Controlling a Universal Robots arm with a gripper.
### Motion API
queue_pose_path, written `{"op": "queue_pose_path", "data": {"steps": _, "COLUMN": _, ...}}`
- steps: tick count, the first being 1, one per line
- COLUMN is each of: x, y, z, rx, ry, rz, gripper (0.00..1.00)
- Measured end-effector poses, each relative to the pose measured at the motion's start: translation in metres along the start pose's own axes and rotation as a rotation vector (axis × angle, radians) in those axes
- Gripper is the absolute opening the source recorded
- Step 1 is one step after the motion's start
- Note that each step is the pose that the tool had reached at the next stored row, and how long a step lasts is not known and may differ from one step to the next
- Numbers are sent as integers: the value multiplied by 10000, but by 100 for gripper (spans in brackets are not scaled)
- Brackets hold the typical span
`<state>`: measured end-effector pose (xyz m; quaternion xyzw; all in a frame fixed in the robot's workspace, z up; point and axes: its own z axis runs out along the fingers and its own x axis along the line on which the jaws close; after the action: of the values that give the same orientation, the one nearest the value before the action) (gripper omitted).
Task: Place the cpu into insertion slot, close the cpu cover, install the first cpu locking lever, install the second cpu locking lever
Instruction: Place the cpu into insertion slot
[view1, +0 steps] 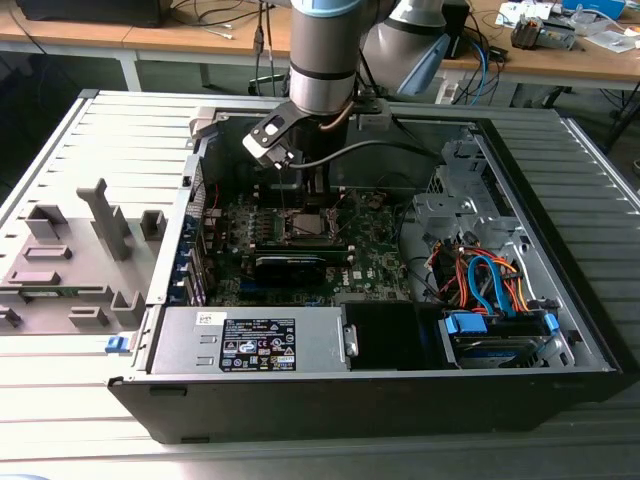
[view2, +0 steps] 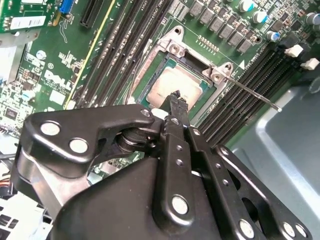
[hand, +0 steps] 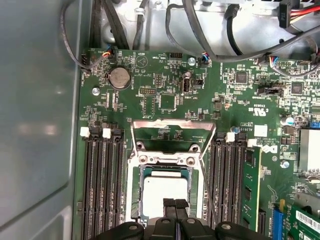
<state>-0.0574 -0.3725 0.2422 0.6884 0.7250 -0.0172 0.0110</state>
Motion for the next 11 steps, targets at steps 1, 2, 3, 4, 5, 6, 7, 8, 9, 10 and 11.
{"op": "queue_pose_path", "data": {"steps": 1, "x": -1, "y": 1, "z": -19, "rx": 0, "ry": 3, "rz": -2, "gripper": 11}}
{"op": "queue_pose_path", "data": {"steps": 2, "x": -1, "y": 0, "z": -32, "rx": 0, "ry": 3, "rz": -2, "gripper": 11}}
{"op": "queue_pose_path", "data": {"steps": 3, "x": -2, "y": 0, "z": -38, "rx": 0, "ry": 3, "rz": -2, "gripper": 11}}
{"op": "queue_pose_path", "data": {"steps": 4, "x": -1, "y": 0, "z": -45, "rx": -1, "ry": 5, "rz": -2, "gripper": 11}}
{"op": "queue_pose_path", "data": {"steps": 5, "x": -2, "y": 0, "z": -50, "rx": 0, "ry": 4, "rz": -2, "gripper": 11}}
{"op": "queue_pose_path", "data": {"steps": 6, "x": -2, "y": 0, "z": -54, "rx": 0, "ry": 4, "rz": -2, "gripper": 11}}
{"op": "queue_pose_path", "data": {"steps": 7, "x": -2, "y": 0, "z": -59, "rx": -1, "ry": 5, "rz": -2, "gripper": 11}}
{"op": "queue_pose_path", "data": {"steps": 8, "x": -2, "y": 0, "z": -62, "rx": -1, "ry": 7, "rz": -1, "gripper": 11}}
{"op": "queue_pose_path", "data": {"steps": 9, "x": -3, "y": 0, "z": -65, "rx": -1, "ry": 6, "rz": -2, "gripper": 11}}
{"op": "queue_pose_path", "data": {"steps": 10, "x": -3, "y": 0, "z": -67, "rx": 0, "ry": 6, "rz": -2, "gripper": 11}}
{"op": "queue_pose_path", "data": {"steps": 11, "x": -3, "y": 0, "z": -70, "rx": 0, "ry": 6, "rz": -2, "gripper": 11}}
